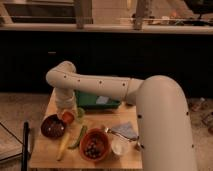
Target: Place apple in purple bowl
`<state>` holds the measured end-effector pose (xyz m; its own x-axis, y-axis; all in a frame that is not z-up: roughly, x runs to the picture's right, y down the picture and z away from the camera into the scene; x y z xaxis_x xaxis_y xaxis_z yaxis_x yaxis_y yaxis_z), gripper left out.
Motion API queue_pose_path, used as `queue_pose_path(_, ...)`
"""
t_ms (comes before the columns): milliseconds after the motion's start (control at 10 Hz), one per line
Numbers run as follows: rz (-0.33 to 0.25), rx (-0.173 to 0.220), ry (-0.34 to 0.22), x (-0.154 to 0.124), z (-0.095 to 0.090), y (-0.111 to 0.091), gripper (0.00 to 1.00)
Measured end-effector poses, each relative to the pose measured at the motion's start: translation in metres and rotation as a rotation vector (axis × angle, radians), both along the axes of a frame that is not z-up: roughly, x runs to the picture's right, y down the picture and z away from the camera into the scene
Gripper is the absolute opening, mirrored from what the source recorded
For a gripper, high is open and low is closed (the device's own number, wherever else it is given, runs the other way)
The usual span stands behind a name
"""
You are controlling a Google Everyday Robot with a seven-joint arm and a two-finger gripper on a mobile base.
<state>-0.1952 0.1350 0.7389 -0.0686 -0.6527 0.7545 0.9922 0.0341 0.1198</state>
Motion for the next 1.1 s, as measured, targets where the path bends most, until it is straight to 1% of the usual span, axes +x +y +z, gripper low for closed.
queue_pose_path(300, -0.051, 0.018, -0.051, -0.023, -0.004, -0.007, 0.0)
queue_pose_path(500, -0.085, 0.023, -0.106, -0.045, -0.004, -0.01, 0.0)
queue_pose_path(700, -0.114, 0.019, -0.154, -0.063, -0.004, -0.013, 0.0)
queue_pose_path(800, -0.124, 0.01, -0.173, -0.067, -0.002, -0.014, 0.01)
queue_pose_path(900, -0.134, -0.001, -0.186, -0.071, -0.001, -0.014, 0.06)
queue_pose_path(1000, -0.144, -0.011, -0.2, -0.076, -0.001, -0.013, 0.18)
queue_pose_path(1100, -0.147, -0.021, -0.205, -0.076, 0.0, -0.011, 0.28)
